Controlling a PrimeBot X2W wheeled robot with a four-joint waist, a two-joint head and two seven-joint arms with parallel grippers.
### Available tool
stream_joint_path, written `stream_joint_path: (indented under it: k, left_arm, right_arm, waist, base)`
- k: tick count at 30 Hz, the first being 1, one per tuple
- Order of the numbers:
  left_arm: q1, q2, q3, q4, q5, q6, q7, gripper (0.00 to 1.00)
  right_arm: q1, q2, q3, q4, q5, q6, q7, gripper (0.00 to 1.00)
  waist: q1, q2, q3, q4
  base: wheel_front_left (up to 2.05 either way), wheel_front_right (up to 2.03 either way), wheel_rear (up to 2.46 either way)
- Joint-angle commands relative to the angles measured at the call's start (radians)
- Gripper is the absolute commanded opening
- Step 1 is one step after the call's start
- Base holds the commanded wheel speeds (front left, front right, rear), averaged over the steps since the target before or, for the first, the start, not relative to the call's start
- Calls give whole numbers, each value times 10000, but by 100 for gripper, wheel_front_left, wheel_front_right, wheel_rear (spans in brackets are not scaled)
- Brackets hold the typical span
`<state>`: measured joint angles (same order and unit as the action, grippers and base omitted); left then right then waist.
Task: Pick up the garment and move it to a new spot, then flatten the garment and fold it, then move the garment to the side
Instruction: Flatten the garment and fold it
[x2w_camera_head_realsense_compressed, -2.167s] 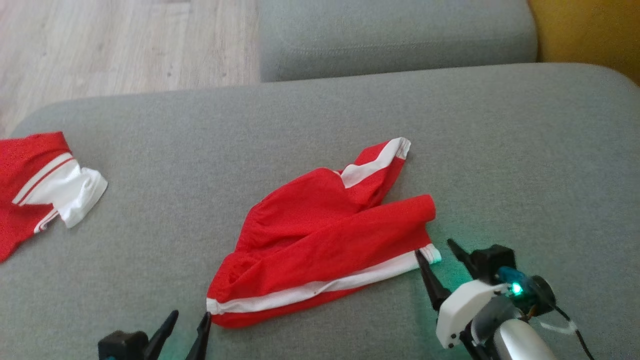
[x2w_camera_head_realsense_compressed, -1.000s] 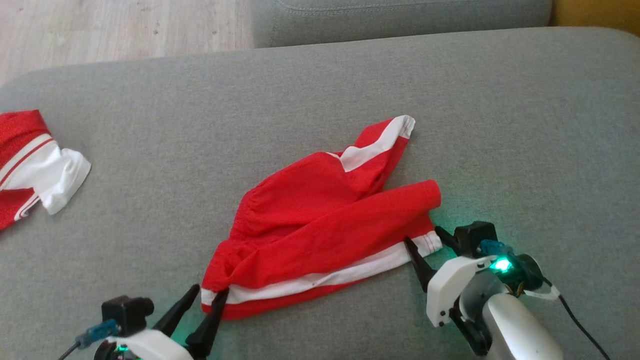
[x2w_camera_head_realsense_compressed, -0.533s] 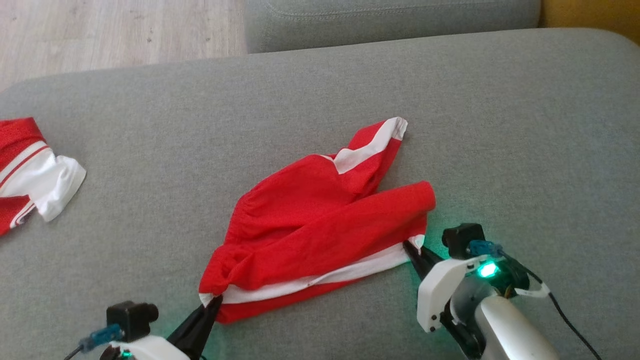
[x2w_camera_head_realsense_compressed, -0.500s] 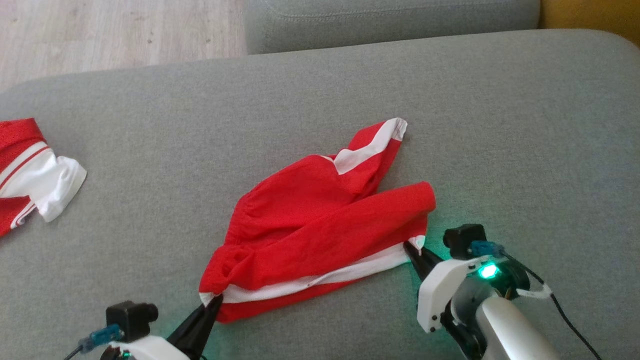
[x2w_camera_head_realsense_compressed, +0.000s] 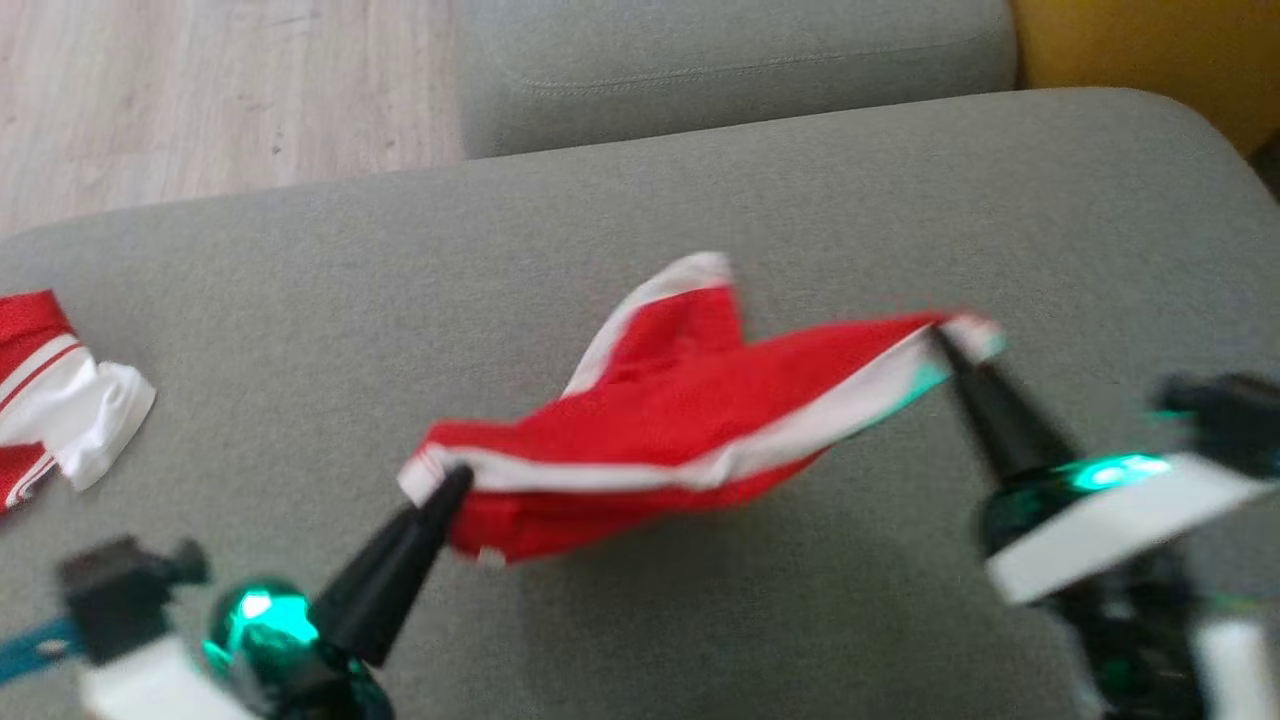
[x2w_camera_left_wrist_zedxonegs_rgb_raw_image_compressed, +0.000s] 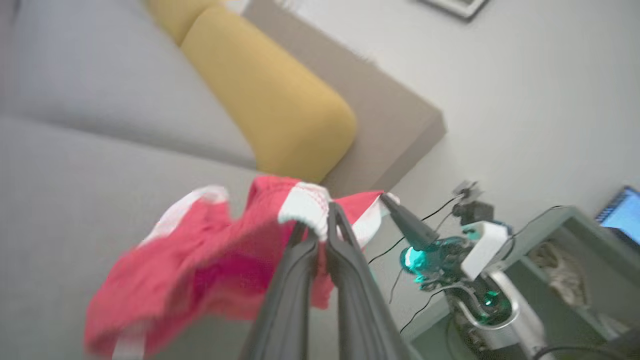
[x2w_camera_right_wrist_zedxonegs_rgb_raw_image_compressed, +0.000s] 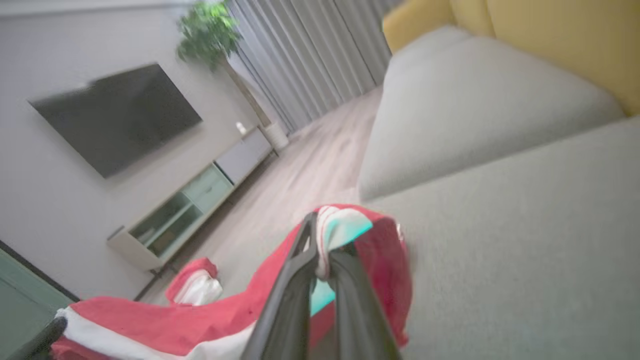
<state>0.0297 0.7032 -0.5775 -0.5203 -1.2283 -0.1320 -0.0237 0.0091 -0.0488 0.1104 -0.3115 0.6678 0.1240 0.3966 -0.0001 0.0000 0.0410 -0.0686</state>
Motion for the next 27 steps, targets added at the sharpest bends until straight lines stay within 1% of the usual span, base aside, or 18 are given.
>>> stream_joint_path:
  k: [1,4,6,8,11,13,14,15,17,18,20,23,26,27]
  left_arm:
    - [-592,436,732,-830,-222,14,-105,0]
    - [-981,877,1416,-2273,-787,65,58,0]
    - [-1447,997,1880,-2900,-1346,141,165,0]
    - [-2135,1122,2331,-3191,-1837,280,372,0]
    - [-3439,1184,2761,-3116,-2564,509,821,0]
    - [-4472,1209,2905,-2704,-2815,669,1195,0]
    - [-5018,1203,2927,-2377,-2865,762,1389,0]
    - [-5018,1203,2927,-2377,-2865,762,1389,0]
    - [-6172,1144,2842,-1506,-2691,885,1764,0]
    - [-6755,1000,2737,-965,-2588,941,1896,0]
    - [-7994,622,2450,257,-2224,1043,2119,0]
    - [-9862,-151,1918,2455,-1289,946,2146,0]
    - [-11539,-1013,1601,4733,-98,756,1503,0]
    - [-12035,-1185,1448,5389,342,618,1290,0]
  right_arm:
    - [-272,-97,-92,-979,219,67,273,0]
    - [-492,-70,-818,-2625,813,67,1075,0]
    - [-949,-50,-1262,-3251,1092,67,1557,0]
    - [-1610,-35,-1633,-3554,1196,67,2016,0]
    - [-2823,-22,-2074,-3375,1150,67,2533,0]
    - [-3674,-19,-2262,-2786,1177,67,2659,0]
    - [-4176,-18,-2299,-2445,950,67,2731,0]
    - [-4176,-18,-2299,-2445,950,67,2731,0]
    - [-5219,-17,-2238,-1495,829,67,2664,0]
    - [-5783,-17,-2169,-970,638,67,2572,0]
    - [-6944,-17,-2023,179,426,67,2261,0]
    - [-8688,-16,-1750,2080,133,67,1479,0]
    - [-10377,-16,-1542,3979,80,67,384,0]
    - [-10908,-16,-1510,4644,166,67,-33,0]
  waist:
    - [1,0,-30,-73]
    - [1,0,82,-240]
    - [1,0,244,-316]
    - [1,0,496,-373]
    - [1,0,1043,-401]
    - [1,0,1561,-385]
    - [1,0,1863,-368]
    - [1,0,1863,-368]
    - [1,0,2455,-319]
    - [1,0,2732,-278]
    - [1,0,3361,-175]
    - [1,0,4038,-56]
    - [1,0,4509,0]
    - [1,0,4640,-26]
  base:
    - [0,0,0]
    - [0,0,0]
    - [0,0,0]
    - [0,0,0]
    - [0,0,0]
    - [0,0,0]
    - [0,0,0]
    - [0,0,0]
    - [0,0,0]
    - [0,0,0]
    - [0,0,0]
    - [0,0,0]
    - [0,0,0]
    - [0,0,0]
